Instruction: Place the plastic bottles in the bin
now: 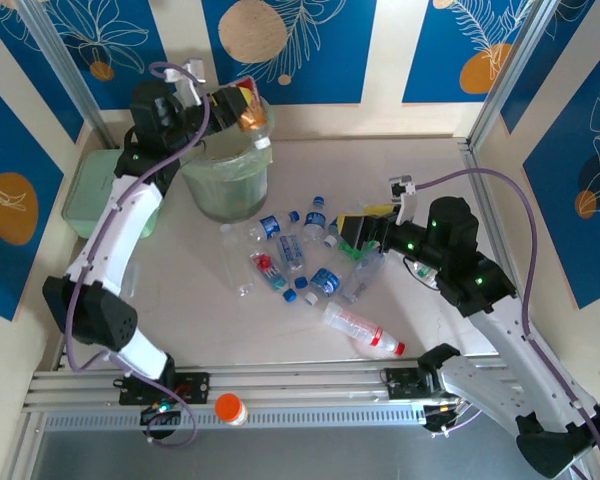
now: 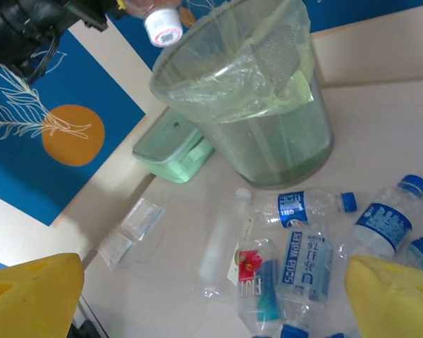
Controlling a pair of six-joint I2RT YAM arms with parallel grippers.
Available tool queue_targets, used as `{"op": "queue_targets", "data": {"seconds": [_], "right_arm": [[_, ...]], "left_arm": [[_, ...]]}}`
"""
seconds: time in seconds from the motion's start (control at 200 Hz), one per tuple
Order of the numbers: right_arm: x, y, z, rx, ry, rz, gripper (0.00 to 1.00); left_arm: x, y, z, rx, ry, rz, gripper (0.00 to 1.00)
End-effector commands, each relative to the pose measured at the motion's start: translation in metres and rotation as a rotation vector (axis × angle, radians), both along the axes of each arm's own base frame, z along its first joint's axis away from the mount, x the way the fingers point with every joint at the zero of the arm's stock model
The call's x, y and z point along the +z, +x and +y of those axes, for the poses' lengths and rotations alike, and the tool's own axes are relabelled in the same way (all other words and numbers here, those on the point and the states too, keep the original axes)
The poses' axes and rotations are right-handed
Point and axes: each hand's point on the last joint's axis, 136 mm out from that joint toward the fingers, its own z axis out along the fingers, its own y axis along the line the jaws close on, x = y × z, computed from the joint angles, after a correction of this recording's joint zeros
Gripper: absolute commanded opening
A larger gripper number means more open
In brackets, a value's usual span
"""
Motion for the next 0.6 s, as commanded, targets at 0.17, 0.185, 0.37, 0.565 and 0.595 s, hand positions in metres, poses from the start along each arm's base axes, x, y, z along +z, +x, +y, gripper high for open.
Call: {"op": "queue_targets", "data": {"seconds": [0.17, 0.185, 0.37, 0.565, 0.595], "right_arm": [[-0.004, -0.008, -0.010, -0.017, -0.057, -0.031, 0.95], [-0.005, -0.008, -0.010, -0.018, -0.059, -0.032, 0.95], [-0.023, -0.001, -0.020, -0.098, -0.116, 0.002, 0.95], [-0.037, 0.002, -0.023, -0.121, -0.138, 0.033, 0.95], [-0.038, 0.002, -0.023, -0.122, -0.140, 0.035, 0.95]], "left_arm": [[-0.076, 0.090, 0.093, 0.475, 0.165, 0.241, 0.10], [-0.080, 0.093, 0.095, 0.490, 0.172, 0.254, 0.11], [-0.134, 0.120, 0.098, 0.545, 0.182, 0.445, 0.18], [-0.163, 0.137, 0.082, 0.489, 0.208, 0.523, 0.28], [-0.165, 0.139, 0.081, 0.483, 0.212, 0.522, 0.30]]}}
